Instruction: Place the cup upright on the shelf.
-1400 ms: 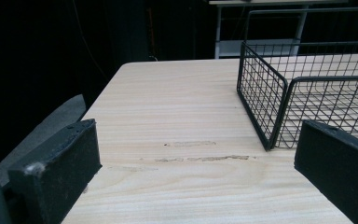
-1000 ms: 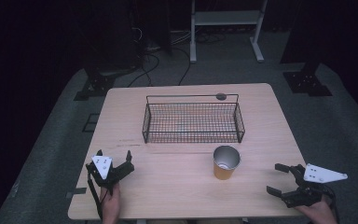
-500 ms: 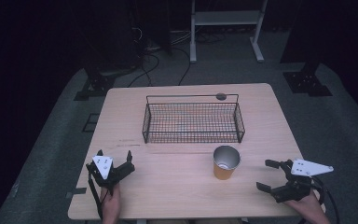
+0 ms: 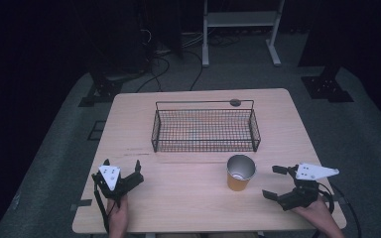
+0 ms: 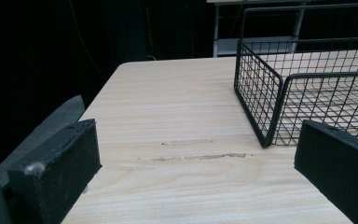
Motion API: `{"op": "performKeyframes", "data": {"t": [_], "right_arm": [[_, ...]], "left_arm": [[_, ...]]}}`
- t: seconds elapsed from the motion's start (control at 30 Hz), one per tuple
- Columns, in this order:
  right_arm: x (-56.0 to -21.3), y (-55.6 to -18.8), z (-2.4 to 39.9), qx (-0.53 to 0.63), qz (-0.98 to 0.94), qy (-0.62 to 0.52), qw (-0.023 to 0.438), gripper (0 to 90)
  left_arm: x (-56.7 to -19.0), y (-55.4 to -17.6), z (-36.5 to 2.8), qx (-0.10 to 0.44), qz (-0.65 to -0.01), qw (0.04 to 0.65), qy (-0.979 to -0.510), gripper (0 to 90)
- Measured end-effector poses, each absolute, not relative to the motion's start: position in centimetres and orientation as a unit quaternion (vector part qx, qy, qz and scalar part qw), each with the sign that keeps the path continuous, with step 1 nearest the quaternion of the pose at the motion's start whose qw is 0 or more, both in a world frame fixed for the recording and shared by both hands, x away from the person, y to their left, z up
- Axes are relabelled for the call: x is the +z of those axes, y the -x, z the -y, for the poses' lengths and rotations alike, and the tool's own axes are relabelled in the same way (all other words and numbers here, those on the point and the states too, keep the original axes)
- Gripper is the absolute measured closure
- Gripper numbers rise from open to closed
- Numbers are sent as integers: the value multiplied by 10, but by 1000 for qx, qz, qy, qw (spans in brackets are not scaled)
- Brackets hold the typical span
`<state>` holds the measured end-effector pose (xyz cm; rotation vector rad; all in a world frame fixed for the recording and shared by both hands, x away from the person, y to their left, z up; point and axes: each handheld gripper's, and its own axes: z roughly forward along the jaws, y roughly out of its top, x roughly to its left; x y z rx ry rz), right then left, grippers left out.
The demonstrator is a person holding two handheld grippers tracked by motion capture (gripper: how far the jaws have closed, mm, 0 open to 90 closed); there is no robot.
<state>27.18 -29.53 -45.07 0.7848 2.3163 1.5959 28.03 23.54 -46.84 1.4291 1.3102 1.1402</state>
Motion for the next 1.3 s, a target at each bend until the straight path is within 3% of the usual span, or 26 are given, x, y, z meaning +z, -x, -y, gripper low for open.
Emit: {"op": "performKeyframes", "data": {"t": [1.3], "right_arm": [[-448, -303, 234, 526, -806, -251, 99, 21]], "left_arm": [[-468, -280, -235, 457, -525, 431, -575, 0]]}}
